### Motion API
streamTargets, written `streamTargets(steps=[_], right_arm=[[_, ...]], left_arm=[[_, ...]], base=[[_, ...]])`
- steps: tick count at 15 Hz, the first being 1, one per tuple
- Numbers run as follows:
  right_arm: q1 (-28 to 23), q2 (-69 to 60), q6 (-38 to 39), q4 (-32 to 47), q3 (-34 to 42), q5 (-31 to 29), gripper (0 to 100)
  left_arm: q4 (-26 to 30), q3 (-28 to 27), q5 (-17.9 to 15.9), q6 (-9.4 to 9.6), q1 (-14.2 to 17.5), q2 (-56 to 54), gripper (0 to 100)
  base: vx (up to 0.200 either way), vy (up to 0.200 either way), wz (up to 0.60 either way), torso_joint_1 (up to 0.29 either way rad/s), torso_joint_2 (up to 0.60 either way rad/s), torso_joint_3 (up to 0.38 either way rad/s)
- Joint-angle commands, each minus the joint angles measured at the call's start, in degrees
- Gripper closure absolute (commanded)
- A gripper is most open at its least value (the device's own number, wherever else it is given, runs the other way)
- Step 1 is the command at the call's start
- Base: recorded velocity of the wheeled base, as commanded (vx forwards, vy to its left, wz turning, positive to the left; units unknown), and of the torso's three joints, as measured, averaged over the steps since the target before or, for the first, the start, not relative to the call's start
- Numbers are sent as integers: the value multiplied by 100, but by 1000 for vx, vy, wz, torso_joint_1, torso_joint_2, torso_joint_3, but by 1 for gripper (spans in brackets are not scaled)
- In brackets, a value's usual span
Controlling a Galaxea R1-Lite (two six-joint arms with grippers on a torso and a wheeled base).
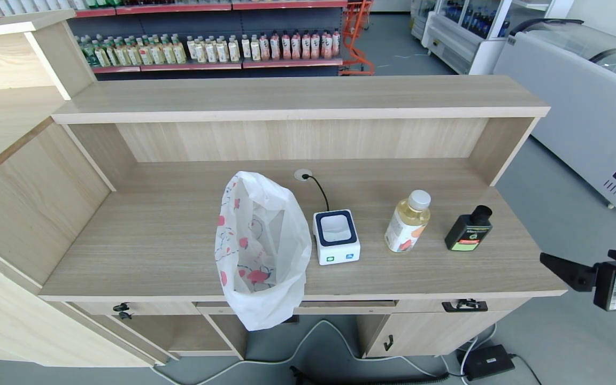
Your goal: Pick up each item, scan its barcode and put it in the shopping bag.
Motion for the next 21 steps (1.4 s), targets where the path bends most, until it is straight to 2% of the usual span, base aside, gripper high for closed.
streamTargets(steps=[1, 2, 3, 4, 5, 8, 11, 15, 21], right_arm=[[-49, 1799, -8, -1120, 167, -6, 0], [-5, 2529, -8, -1981, 123, 3, 0], [74, 2854, 10, -2421, 35, 11, 0], [74, 2854, 10, -2421, 35, 11, 0], [355, 3434, 124, -3124, -61, 29, 0], [944, 4093, 590, -3967, -316, 29, 0], [1199, 4559, 625, -4170, -817, 20, 0], [1199, 5043, 564, -4161, -1432, -191, 0], [1313, 5500, 581, -4170, -1986, -199, 0]], left_arm=[[0, 1, -6, -1, 0, -2, 0], [0, 1, 3, -1, 0, -2, 0], [0, 1, 3, -1, 0, -2, 0], [0, 1, 3, -1, 0, -2, 0], [0, 1, 3, -1, 0, -2, 0], [0, 1, -6, -1, 0, -2, 0], [0, 1, 3, -1, 0, -2, 0], [0, 1, 3, -1, 0, -2, 0], [0, 1, 3, -1, 0, -2, 0]], base=[[0, 0, 0, 0, 0, 0], [0, 0, 0, 0, 0, 0], [0, 0, 0, 0, 0, 0], [0, 0, 0, 0, 0, 0], [0, 0, 0, 0, 0, 0], [0, 0, 0, 0, 0, 0], [0, 0, 0, 0, 0, 0], [0, 0, 0, 0, 0, 0], [0, 0, 0, 0, 0, 0]])
